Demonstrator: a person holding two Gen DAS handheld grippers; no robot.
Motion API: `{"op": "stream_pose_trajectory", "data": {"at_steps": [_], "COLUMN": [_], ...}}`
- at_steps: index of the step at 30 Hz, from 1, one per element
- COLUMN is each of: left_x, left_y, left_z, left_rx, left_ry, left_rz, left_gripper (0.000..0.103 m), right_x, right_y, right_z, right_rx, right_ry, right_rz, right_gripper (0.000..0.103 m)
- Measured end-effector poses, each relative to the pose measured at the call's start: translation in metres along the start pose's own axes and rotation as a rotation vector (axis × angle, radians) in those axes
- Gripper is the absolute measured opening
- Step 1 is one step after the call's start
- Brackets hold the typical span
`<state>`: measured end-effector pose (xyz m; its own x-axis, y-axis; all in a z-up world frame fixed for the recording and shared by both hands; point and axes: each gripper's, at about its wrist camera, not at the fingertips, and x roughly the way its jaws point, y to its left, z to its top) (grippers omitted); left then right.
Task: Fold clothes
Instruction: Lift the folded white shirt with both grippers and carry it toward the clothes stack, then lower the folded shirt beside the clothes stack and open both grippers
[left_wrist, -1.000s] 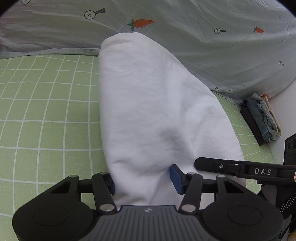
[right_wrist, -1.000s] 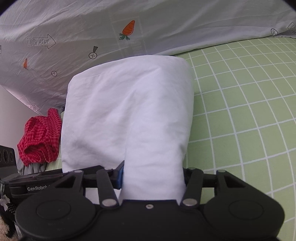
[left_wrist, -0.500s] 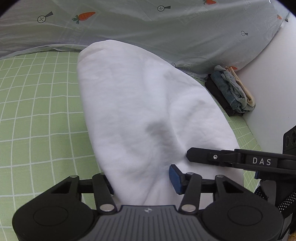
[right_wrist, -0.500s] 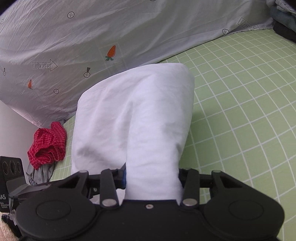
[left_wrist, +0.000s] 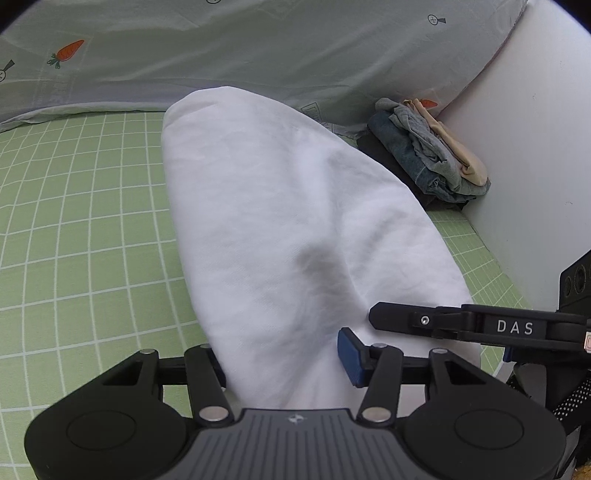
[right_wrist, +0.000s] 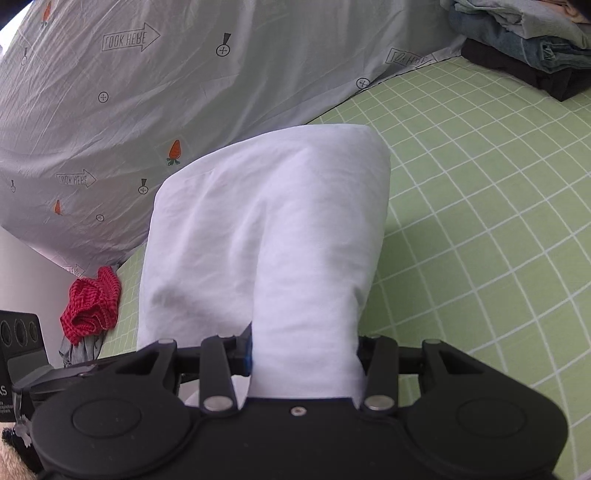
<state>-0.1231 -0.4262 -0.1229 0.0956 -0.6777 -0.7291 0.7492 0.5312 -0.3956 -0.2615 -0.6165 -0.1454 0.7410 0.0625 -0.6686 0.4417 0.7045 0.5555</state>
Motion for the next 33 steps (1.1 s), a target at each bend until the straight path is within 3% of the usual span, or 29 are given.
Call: {"op": "stream_pose_trajectory", "data": {"at_steps": [6,10,13,19,28,33], "left_x": [0.076,0.138,0.174,0.238,0.304,0.309], "left_y": [-0.12,-0.195,-0.251,-0.325,-0.377,-0.368], "left_z": [0.008,0.023,0.031,0.06,0.096,0.103], "left_rx": [0.009,-0.02,0.037,0.098,0.147,0.169], "left_ry": [0.007,0.065,0.075,0.13,0.164,0.229], "left_rz": [-0.012,-0.057,-0.077,-0.146,-0.181,-0.156], "left_gripper": [0.053,0.053,0.053,0.053,0.053,0.055], "right_x": [-0.054,-0.084,-0.111,-0.145,-0.147,-0.135], "right_y": [-0.118,-0.192,-0.253,-0.35,-0.417,-0.416], "right_z": [0.061,0.097,0.12,0.166,0.235,0.245], "right_rx": [-0.05,-0.091,-0.06,-0.019,-0.089,-0.166], "right_ry": [0.043,0.076,0.086,0.088,0.072,0.099], "right_rz": [-0.006,-0.073,-0.093,-0.118,-0.209,-0.291], "right_gripper": [0.043,0.043,0.043,0.044,0.047,0.065]}}
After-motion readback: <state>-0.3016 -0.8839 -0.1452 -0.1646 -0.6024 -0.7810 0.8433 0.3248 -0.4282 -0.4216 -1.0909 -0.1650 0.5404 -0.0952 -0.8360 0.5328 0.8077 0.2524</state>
